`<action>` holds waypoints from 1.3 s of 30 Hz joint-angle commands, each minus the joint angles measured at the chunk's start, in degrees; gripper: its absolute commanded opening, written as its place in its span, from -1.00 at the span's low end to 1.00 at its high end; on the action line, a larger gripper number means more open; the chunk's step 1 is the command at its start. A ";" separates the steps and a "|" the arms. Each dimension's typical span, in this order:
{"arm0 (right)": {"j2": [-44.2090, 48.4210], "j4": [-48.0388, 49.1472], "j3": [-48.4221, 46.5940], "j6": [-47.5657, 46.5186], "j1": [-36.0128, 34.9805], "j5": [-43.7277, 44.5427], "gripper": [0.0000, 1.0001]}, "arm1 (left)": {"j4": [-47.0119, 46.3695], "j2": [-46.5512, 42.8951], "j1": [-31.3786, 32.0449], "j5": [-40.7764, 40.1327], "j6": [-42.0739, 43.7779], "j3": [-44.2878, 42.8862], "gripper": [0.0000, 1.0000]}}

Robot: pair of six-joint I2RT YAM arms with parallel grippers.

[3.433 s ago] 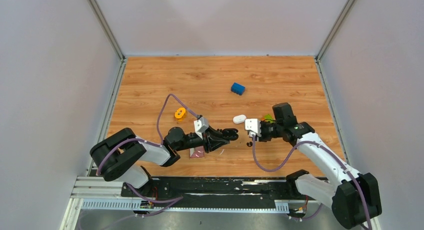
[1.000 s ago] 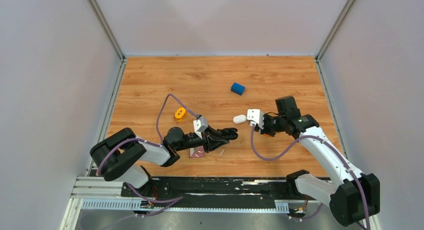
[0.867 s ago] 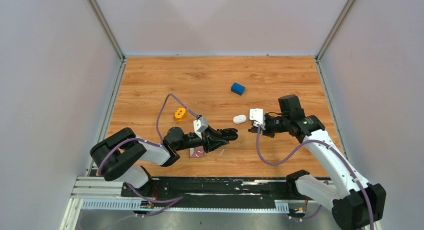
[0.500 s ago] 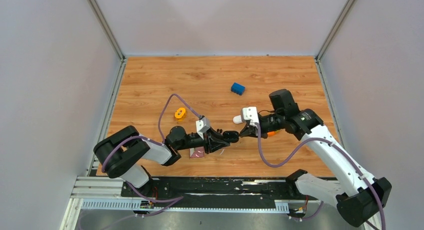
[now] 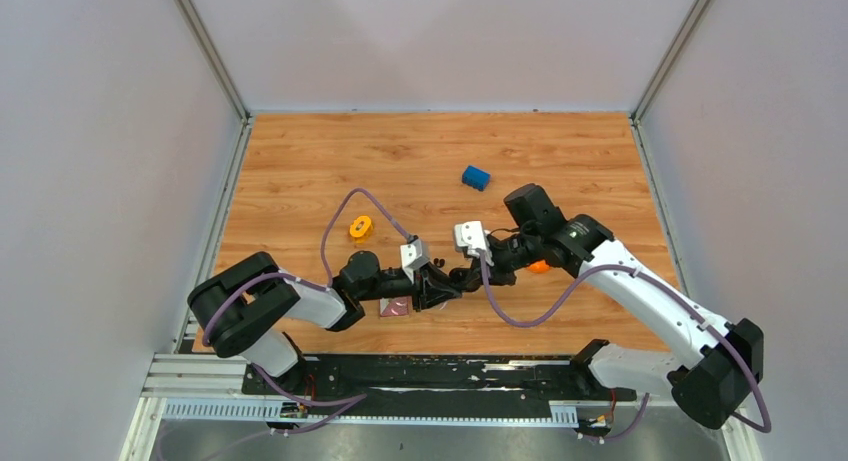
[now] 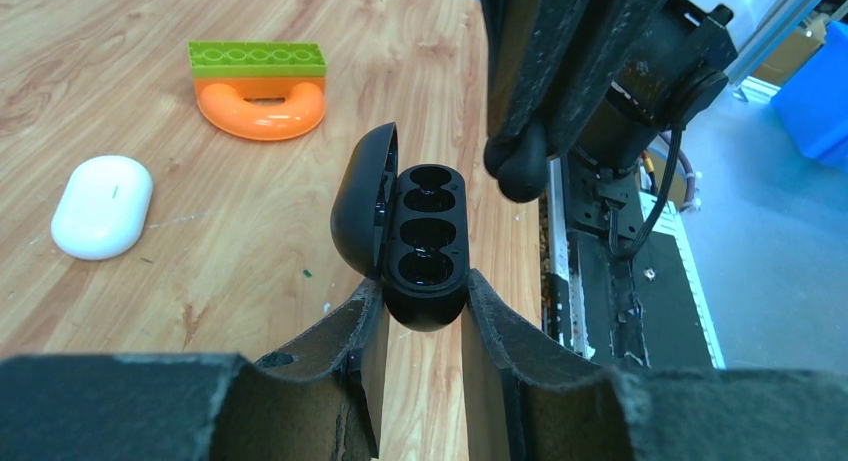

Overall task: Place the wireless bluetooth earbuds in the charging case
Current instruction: Place the earbud in the charging case.

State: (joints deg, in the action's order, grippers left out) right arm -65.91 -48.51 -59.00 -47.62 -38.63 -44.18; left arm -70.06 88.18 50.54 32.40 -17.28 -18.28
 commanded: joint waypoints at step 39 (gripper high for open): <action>-6.16 7.55 1.42 3.07 -2.24 3.49 -0.88 | -1.28 -1.19 1.14 -0.41 2.95 -1.28 -1.00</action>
State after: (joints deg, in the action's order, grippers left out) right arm -71.05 -40.88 -57.01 -43.79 -40.49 -39.09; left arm -67.92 88.18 51.40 32.29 -15.53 -18.50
